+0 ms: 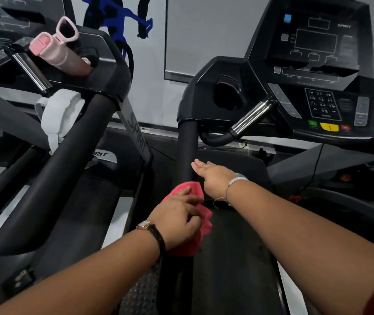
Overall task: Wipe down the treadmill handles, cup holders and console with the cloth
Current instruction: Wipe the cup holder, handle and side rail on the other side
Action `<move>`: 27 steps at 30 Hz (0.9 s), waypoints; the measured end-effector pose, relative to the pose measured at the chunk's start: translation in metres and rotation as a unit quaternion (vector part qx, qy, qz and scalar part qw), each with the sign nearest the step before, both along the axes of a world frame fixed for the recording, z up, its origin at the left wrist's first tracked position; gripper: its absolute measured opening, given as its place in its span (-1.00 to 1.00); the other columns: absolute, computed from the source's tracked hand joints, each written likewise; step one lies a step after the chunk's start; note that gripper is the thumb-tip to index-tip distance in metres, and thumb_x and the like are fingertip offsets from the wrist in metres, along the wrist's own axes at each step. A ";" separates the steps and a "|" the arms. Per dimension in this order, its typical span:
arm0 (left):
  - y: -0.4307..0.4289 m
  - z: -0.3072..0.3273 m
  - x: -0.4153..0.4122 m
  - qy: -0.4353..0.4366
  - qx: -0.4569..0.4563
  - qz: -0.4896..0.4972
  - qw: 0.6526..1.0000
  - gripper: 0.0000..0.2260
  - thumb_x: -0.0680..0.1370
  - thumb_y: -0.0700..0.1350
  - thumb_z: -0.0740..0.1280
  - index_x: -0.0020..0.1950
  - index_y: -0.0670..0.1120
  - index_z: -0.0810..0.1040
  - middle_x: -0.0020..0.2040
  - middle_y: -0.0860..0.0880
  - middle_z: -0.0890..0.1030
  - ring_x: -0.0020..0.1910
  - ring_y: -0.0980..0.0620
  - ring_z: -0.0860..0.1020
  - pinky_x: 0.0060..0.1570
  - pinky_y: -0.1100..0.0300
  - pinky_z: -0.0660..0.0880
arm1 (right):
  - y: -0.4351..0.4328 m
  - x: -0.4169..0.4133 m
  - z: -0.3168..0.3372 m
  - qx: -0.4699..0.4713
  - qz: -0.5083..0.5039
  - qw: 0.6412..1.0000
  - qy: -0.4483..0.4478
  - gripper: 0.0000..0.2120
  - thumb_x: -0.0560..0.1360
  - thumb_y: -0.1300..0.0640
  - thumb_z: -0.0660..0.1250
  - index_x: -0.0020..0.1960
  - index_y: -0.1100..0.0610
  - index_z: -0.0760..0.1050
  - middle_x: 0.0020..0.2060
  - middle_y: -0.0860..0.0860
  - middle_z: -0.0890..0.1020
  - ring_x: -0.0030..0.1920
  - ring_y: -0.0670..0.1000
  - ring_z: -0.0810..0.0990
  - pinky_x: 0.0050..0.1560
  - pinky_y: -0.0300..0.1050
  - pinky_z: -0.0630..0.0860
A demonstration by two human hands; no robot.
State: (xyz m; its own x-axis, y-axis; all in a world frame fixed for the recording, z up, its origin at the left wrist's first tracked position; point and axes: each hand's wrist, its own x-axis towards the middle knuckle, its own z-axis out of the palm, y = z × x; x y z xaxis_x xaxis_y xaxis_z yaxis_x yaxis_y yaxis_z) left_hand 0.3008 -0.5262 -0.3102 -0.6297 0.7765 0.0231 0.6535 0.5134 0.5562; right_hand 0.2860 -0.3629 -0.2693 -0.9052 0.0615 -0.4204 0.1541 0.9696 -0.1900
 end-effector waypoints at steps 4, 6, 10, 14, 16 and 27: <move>0.005 -0.011 -0.005 0.041 0.018 0.037 0.998 -0.65 0.58 0.00 0.18 0.36 0.10 0.44 0.45 0.13 0.32 0.50 0.12 0.09 0.38 0.34 0.03 | -0.003 0.000 0.002 0.018 0.005 1.000 -0.021 -0.24 0.47 0.36 0.10 0.55 -0.02 -0.13 0.53 -0.16 -0.12 0.54 0.02 -0.06 0.48 0.10 0.07; 0.015 -0.011 -0.006 0.023 0.004 0.096 0.995 -0.51 0.59 0.02 0.15 0.52 0.02 0.16 0.53 0.07 0.13 0.52 0.10 0.02 0.44 0.26 -0.01 | -0.004 0.002 0.001 0.020 0.004 1.000 -0.022 -0.21 0.47 0.35 0.15 0.55 -0.02 -0.16 0.53 -0.16 -0.14 0.53 0.01 -0.06 0.48 0.07 0.09; 0.006 -0.014 0.007 0.037 -0.041 0.066 0.996 -0.46 0.58 0.07 0.09 0.54 -0.02 0.09 0.55 0.06 0.02 0.53 0.04 -0.07 0.49 0.11 -0.03 | -0.005 0.007 0.000 0.016 0.002 1.000 -0.022 -0.21 0.48 0.37 0.13 0.55 -0.02 -0.19 0.52 -0.17 -0.18 0.53 -0.01 -0.03 0.49 0.01 0.11; -0.016 -0.017 0.014 0.044 -0.049 -0.015 0.998 -0.32 0.44 0.22 -0.17 0.52 -0.01 0.15 0.54 0.07 0.06 0.53 0.04 -0.05 0.36 0.34 -0.13 | -0.006 0.009 0.003 -0.002 -0.009 1.000 -0.015 -0.23 0.48 0.38 0.07 0.55 -0.03 -0.17 0.52 -0.20 -0.18 0.52 -0.03 0.07 0.46 -0.08 0.14; -0.007 -0.016 0.003 0.031 -0.050 0.005 0.998 -0.41 0.53 0.16 -0.08 0.53 -0.05 0.12 0.55 0.02 0.04 0.53 0.01 -0.06 0.41 0.31 -0.12 | -0.006 0.008 0.002 -0.009 -0.008 1.000 -0.016 -0.22 0.47 0.39 0.09 0.55 -0.01 -0.17 0.52 -0.18 -0.18 0.52 -0.02 0.07 0.46 -0.08 0.15; -0.017 -0.031 -0.007 0.083 0.086 -0.106 0.987 -0.65 0.45 0.02 0.16 0.13 0.04 0.62 0.19 0.14 0.58 0.41 0.06 0.32 0.40 -0.01 0.21 | -0.001 0.007 0.000 -0.017 -0.006 0.999 -0.029 -0.18 0.47 0.43 0.08 0.54 -0.04 -0.21 0.50 -0.21 -0.22 0.51 -0.03 0.08 0.42 -0.11 0.25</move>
State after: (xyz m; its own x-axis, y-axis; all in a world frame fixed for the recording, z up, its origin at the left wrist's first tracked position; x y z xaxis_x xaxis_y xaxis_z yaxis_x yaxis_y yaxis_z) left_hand 0.2941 -0.5435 -0.3410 -0.4302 0.8658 0.2555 0.8253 0.2626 0.4998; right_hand 0.2931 -0.3642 -0.2689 -0.8786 0.0564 -0.4743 0.1769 0.9608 -0.2134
